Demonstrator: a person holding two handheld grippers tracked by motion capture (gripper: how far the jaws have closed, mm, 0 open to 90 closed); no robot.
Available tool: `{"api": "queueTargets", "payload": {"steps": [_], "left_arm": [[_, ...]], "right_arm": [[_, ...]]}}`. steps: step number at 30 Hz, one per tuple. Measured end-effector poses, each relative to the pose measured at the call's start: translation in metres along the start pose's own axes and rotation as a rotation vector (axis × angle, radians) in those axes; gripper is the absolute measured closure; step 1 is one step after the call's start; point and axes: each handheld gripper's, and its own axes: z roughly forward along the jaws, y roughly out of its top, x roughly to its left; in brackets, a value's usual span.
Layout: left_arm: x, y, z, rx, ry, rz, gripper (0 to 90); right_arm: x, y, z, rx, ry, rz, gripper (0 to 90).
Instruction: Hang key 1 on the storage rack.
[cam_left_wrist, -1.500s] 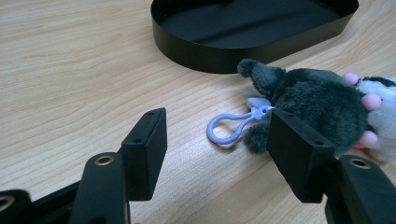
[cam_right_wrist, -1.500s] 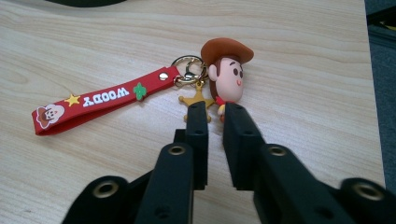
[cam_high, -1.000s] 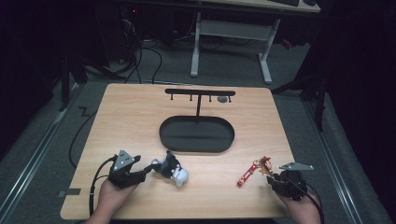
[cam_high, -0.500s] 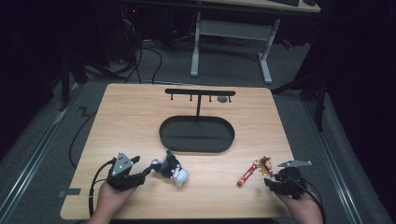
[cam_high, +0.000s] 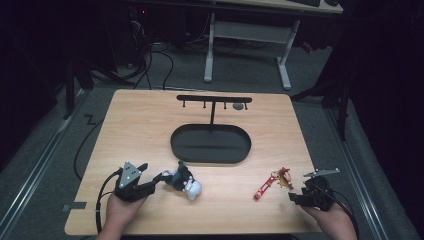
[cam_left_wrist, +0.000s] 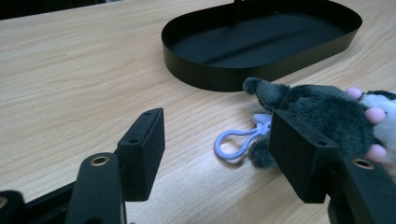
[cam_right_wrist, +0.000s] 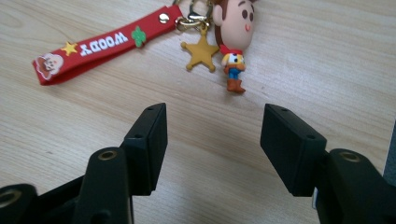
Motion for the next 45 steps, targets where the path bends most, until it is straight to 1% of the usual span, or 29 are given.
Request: {"api": "queueTargets", "payload": {"steps": [1,4,5,9,11,14,17,19,22,23,24,25,27,28,34,37,40,42,45], "left_arm": [[0.0,0.0,0.001,0.005,0.0,0.002,36.5],[0.0,-0.001,0.001,0.01,-0.011,0.003,36.5],[-0.001,0.0,0.001,0.007,-0.009,0.006,36.5],[0.001,0.0,-0.001,0.001,-0.013,-0.003,36.5],[0.001,-0.001,-0.001,0.012,-0.019,-0.013,36.3],[0.002,-0.001,-0.001,0.012,-0.027,-0.013,36.4],[0.002,0.0,-0.001,0.013,-0.029,-0.011,36.4],[0.002,0.0,-0.001,0.016,-0.037,-0.015,36.4],[0.002,0.0,-0.001,0.017,-0.037,-0.01,36.4],[0.002,0.0,-0.002,0.014,-0.037,-0.009,36.4],[0.002,0.0,-0.002,0.011,-0.037,-0.011,36.4],[0.002,0.0,-0.003,0.011,-0.037,-0.011,36.4],[0.003,0.0,-0.003,0.014,-0.037,-0.012,36.4],[0.003,0.0,-0.003,0.015,-0.036,-0.017,36.4],[0.003,-0.001,-0.003,0.025,-0.035,-0.015,36.4],[0.003,-0.001,-0.002,0.031,-0.035,-0.011,36.5],[0.003,-0.001,-0.002,0.034,-0.036,-0.013,36.5],[0.003,-0.001,-0.002,0.033,-0.036,-0.016,36.6],[0.002,-0.001,-0.001,0.037,-0.036,-0.011,36.6]], "right_arm": [[-0.001,0.0,0.001,0.011,0.001,-0.004,40.9],[-0.002,0.0,0.004,0.026,0.0,0.011,40.0],[-0.002,0.001,0.005,0.049,0.002,0.007,39.2],[-0.001,0.003,0.007,0.069,0.003,0.005,38.6],[0.001,0.006,0.009,0.092,-0.001,-0.012,37.9],[0.002,0.01,0.011,0.108,0.001,-0.015,37.7],[0.001,0.016,0.014,0.132,-0.009,-0.026,37.2],[0.001,0.021,0.013,0.146,-0.016,-0.041,36.8],[0.002,0.024,0.013,0.151,-0.024,-0.04,36.0],[0.002,0.024,0.014,0.141,-0.024,-0.042,36.0],[0.003,0.026,0.014,0.154,-0.019,-0.049,35.8],[0.003,0.026,0.014,0.154,-0.019,-0.049,35.8],[0.004,0.028,0.012,0.165,-0.026,-0.05,35.7],[0.003,0.028,0.011,0.162,-0.028,-0.059,35.7],[0.002,0.034,0.008,0.156,-0.032,-0.059,35.6],[0.002,0.037,0.009,0.159,-0.02,-0.06,35.9],[0.001,0.039,0.01,0.156,-0.018,-0.06,36.0],[0.0,0.04,0.011,0.164,-0.016,-0.058,36.0],[0.0,0.043,0.012,0.166,-0.014,-0.06,36.1]]}}
